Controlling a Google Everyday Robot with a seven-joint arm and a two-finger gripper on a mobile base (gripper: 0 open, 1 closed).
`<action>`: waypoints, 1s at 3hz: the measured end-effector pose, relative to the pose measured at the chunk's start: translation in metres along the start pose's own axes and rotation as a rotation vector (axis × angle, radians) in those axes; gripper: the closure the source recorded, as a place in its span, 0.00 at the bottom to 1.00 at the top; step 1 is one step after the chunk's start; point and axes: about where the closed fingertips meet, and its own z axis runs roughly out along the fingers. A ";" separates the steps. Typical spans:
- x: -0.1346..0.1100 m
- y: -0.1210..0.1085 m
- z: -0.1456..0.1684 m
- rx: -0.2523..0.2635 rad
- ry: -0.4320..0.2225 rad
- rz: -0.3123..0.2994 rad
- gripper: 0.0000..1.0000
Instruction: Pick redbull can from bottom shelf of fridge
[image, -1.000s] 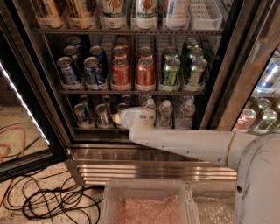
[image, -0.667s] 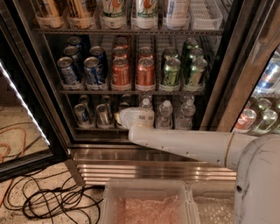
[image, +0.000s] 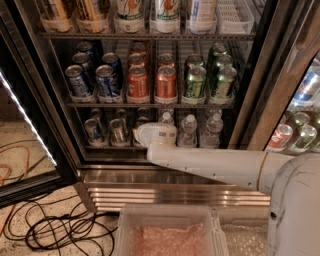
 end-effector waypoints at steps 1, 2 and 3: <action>0.000 0.000 0.000 0.000 0.000 0.000 1.00; -0.005 0.007 -0.004 -0.045 0.013 -0.016 1.00; -0.018 0.025 -0.032 -0.138 0.019 -0.136 1.00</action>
Offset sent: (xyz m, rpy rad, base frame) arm -0.0113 0.0218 0.0266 0.0468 0.0752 0.1527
